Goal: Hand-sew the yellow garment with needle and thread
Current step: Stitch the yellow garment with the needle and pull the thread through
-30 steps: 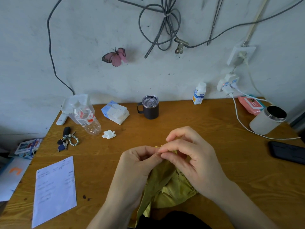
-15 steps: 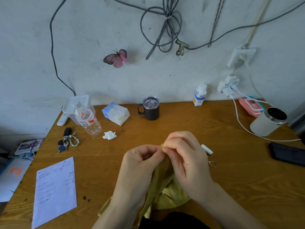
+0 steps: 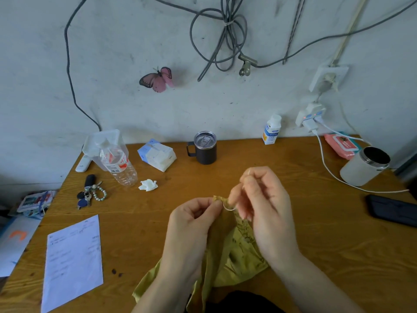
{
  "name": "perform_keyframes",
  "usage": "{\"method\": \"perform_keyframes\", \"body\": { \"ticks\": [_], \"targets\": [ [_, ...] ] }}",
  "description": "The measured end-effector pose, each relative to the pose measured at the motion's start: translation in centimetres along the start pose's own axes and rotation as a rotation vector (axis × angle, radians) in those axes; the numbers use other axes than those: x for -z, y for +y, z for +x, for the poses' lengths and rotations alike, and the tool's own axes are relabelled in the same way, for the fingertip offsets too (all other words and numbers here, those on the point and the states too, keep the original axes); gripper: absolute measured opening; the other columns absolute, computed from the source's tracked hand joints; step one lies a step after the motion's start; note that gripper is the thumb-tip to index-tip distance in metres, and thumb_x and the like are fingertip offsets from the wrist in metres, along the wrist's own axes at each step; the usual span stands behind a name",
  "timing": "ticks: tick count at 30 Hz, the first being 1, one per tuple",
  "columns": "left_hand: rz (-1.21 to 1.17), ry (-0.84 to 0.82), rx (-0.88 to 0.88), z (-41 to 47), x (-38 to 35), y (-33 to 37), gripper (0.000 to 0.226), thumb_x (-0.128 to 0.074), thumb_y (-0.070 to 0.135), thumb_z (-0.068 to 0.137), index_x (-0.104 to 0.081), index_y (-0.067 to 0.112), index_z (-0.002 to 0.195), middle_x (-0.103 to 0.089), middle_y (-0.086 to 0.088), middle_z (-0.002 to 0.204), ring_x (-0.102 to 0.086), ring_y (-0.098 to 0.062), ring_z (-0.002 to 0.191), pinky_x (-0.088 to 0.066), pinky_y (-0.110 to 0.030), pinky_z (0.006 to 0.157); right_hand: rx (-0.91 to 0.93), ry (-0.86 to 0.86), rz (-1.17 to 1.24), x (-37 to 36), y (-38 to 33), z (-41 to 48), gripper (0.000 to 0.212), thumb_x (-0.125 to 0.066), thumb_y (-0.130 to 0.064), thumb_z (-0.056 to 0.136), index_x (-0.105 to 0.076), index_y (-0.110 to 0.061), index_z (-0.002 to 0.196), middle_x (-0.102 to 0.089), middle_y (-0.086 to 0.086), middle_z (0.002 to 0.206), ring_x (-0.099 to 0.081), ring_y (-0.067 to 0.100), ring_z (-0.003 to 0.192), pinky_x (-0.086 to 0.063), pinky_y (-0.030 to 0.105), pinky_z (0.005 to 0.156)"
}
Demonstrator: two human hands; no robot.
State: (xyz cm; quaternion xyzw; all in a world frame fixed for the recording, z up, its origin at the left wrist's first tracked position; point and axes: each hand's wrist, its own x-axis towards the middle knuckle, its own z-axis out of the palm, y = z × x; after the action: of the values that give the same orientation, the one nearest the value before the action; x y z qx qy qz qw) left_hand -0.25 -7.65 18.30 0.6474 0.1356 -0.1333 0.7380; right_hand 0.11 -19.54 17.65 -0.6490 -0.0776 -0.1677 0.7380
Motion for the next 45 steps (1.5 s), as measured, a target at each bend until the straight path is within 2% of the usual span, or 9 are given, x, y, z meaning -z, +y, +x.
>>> {"method": "perform_keyframes", "body": {
  "ticks": [5,10,13,18,24,28,32,38,45],
  "targets": [
    [-0.102,0.013,-0.047,0.0,1.3,0.6,0.017,-0.065,0.025,0.075,-0.076,0.012,0.076,-0.075,-0.014,0.078,-0.072,-0.020,0.068,-0.057,-0.025,0.060,-0.308,0.132,0.425,2.2,-0.8,0.6,0.014,-0.045,-0.022,0.086,-0.052,-0.012,0.079,-0.045,-0.005,0.049,-0.036,0.007,0.040,-0.032,0.017,0.038],
    [-0.108,0.040,-0.079,0.1,1.9,0.7,0.020,-0.064,0.029,0.068,-0.077,0.015,0.075,-0.075,-0.015,0.080,-0.071,-0.023,0.071,-0.059,-0.032,0.067,-0.351,0.206,0.600,4.3,-1.5,0.8,0.016,-0.040,-0.016,0.088,-0.052,-0.012,0.079,-0.039,-0.006,0.048,-0.033,0.005,0.039,-0.031,0.016,0.037],
    [-0.109,0.037,-0.085,0.0,2.1,0.7,0.021,-0.064,0.029,0.069,-0.077,0.014,0.076,-0.074,-0.016,0.082,-0.070,-0.025,0.075,-0.058,-0.038,0.075,-0.340,0.237,0.604,5.2,-1.7,0.6,0.016,-0.040,-0.016,0.088,-0.052,-0.013,0.079,-0.039,-0.007,0.048,-0.033,0.004,0.039,-0.031,0.015,0.037],
    [-0.121,0.066,-0.092,0.3,2.4,0.8,0.018,-0.065,0.029,0.067,-0.077,0.018,0.072,-0.075,-0.010,0.075,-0.071,-0.017,0.066,-0.059,-0.025,0.060,-0.372,0.324,0.590,6.5,-1.3,0.3,0.011,-0.043,-0.017,0.084,-0.052,-0.014,0.078,-0.037,-0.008,0.048,-0.032,0.003,0.038,-0.029,0.013,0.037],
    [-0.156,0.146,-0.129,0.8,3.2,1.0,0.012,-0.067,0.023,0.072,-0.076,0.016,0.069,-0.073,-0.007,0.069,-0.070,-0.014,0.060,-0.054,-0.020,0.053,-0.437,0.435,0.609,8.5,-0.1,-0.2,0.014,-0.045,-0.018,0.086,-0.054,-0.016,0.076,-0.037,-0.009,0.048,-0.033,0.002,0.039,-0.031,0.013,0.037],
    [-0.152,0.204,-0.116,1.0,3.8,1.1,0.014,-0.066,0.018,0.079,-0.076,0.015,0.068,-0.074,-0.005,0.069,-0.070,-0.012,0.059,-0.054,-0.018,0.051,-0.466,0.493,0.617,9.3,0.7,-0.8,0.028,-0.037,-0.015,0.096,-0.055,-0.016,0.075,-0.038,-0.009,0.048,-0.033,0.002,0.039,-0.032,0.013,0.037],
    [-0.161,0.243,-0.119,1.1,4.0,1.5,0.017,-0.066,0.016,0.081,-0.075,0.014,0.066,-0.073,-0.003,0.066,-0.069,-0.010,0.057,-0.053,-0.017,0.049,-0.481,0.539,0.618,10.1,1.1,-1.2,0.028,-0.037,-0.016,0.097,-0.055,-0.017,0.076,-0.038,-0.009,0.049,-0.034,0.003,0.039,-0.033,0.014,0.037],
    [-0.148,0.255,-0.122,1.2,4.0,1.8,0.026,-0.064,0.012,0.085,-0.076,0.017,0.063,-0.073,0.000,0.062,-0.069,-0.008,0.055,-0.052,-0.016,0.048,-0.495,0.563,0.629,10.5,1.3,-1.6,0.025,-0.039,-0.016,0.096,-0.055,-0.016,0.076,-0.037,-0.009,0.049,-0.034,0.003,0.039,-0.033,0.014,0.036],
    [-0.133,0.206,-0.108,0.8,3.5,1.8,0.020,-0.065,0.018,0.080,-0.077,0.020,0.064,-0.074,-0.002,0.065,-0.069,-0.009,0.057,-0.053,-0.017,0.050,-0.500,0.501,0.585,9.7,0.9,-1.5,0.022,-0.039,-0.015,0.094,-0.053,-0.015,0.077,-0.038,-0.008,0.048,-0.034,0.003,0.039,-0.033,0.015,0.037]
  ]
}}
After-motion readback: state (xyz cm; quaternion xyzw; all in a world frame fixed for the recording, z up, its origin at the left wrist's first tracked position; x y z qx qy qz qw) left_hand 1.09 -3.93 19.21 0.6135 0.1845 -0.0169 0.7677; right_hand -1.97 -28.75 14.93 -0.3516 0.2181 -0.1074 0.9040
